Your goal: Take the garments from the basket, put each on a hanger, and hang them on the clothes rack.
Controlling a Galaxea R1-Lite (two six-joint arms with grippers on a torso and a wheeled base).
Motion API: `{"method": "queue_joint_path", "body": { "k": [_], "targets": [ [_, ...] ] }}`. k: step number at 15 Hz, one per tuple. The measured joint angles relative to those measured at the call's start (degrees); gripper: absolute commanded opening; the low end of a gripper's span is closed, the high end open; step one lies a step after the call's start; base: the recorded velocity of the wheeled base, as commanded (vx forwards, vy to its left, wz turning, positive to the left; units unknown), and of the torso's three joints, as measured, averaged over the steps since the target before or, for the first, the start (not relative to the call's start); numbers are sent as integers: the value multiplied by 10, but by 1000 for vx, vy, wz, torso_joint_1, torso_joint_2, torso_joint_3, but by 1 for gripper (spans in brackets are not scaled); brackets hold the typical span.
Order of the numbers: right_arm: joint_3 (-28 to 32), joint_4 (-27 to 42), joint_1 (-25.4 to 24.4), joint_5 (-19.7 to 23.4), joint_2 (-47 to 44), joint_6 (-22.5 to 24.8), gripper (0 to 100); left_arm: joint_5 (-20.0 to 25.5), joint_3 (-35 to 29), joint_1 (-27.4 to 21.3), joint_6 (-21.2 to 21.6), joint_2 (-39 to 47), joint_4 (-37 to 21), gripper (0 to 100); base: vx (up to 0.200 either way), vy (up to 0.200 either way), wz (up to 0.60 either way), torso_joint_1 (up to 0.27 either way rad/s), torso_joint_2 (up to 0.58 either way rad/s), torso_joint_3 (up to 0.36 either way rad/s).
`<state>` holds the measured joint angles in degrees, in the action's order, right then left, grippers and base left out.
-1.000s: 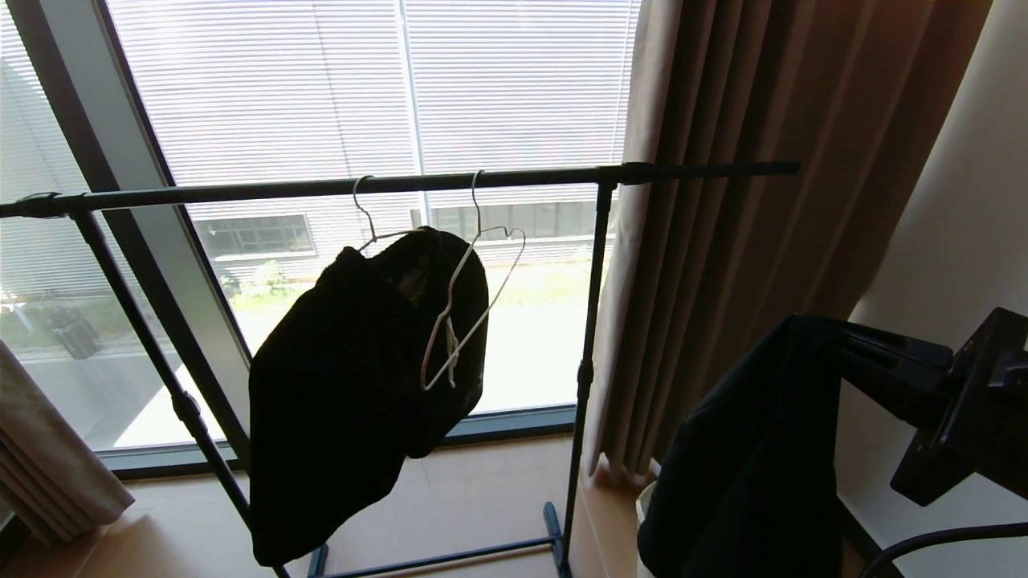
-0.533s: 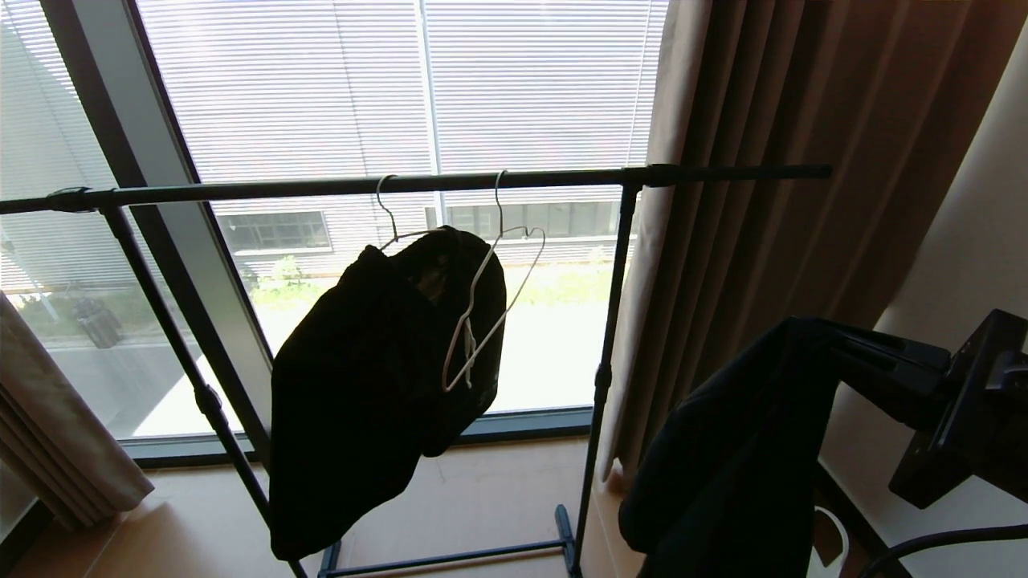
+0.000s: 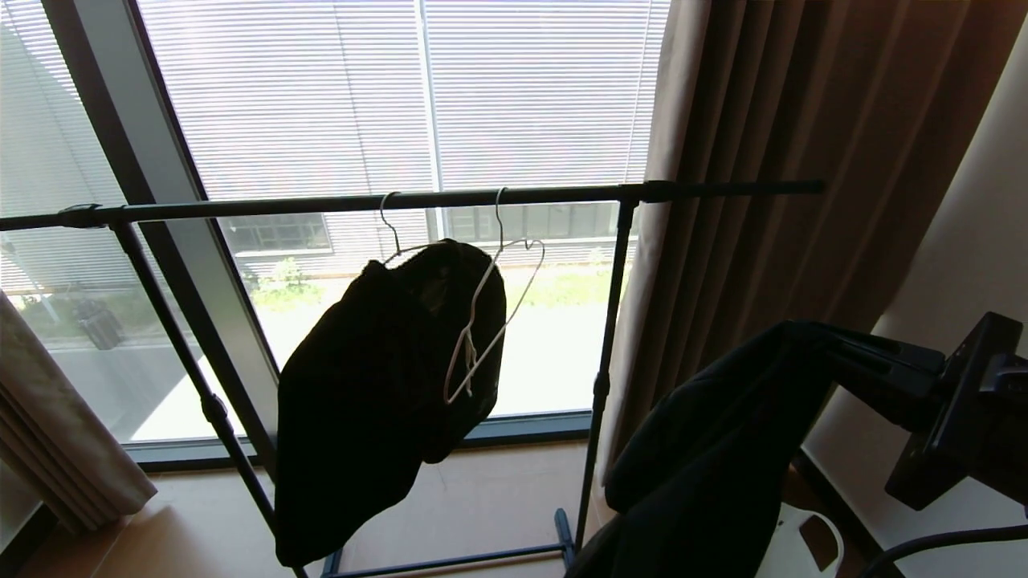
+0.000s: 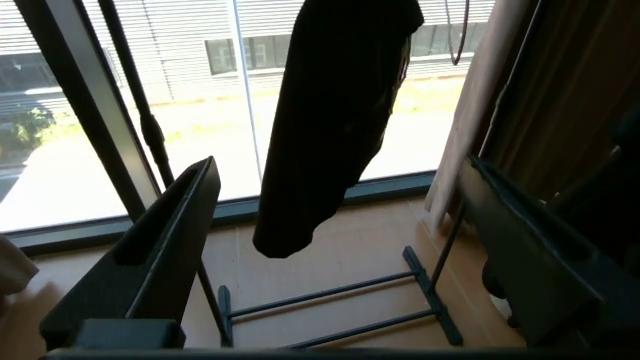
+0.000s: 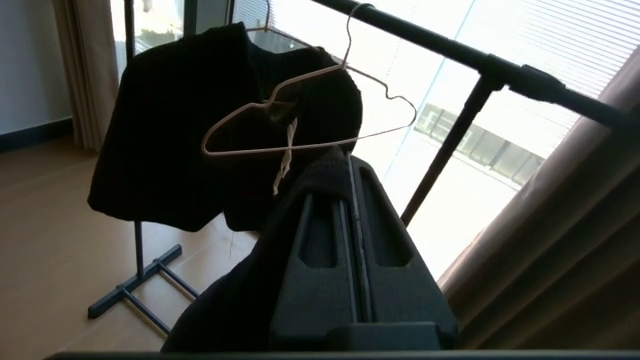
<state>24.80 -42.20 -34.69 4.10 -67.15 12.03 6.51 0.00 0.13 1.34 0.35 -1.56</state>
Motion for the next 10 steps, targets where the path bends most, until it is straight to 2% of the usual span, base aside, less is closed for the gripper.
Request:
{"method": "queue_joint_path", "body": {
  "k": [2,4,7,8,10],
  "targets": [
    [-2,0,0,-1,-2,0,0,0,0,0,1,0,0,100,0,0,0,171,-386,-217],
    [-7,-1,0,-2,-8,3,0,-1,0,0,8,0,-1,100,0,0,0,63,-158,-83],
    [-4,7,-3,-23,-19,16,0,-10,-2,3,64,5,-3,100,0,0,0,0,0,0],
    [1,7,-3,-35,-28,14,0,-13,-16,7,76,16,-3,100,0,0,0,0,0,0],
    [31,7,-5,-70,-61,0,0,-4,-79,14,55,79,-1,100,0,0,0,0,0,0]
  ]
}}
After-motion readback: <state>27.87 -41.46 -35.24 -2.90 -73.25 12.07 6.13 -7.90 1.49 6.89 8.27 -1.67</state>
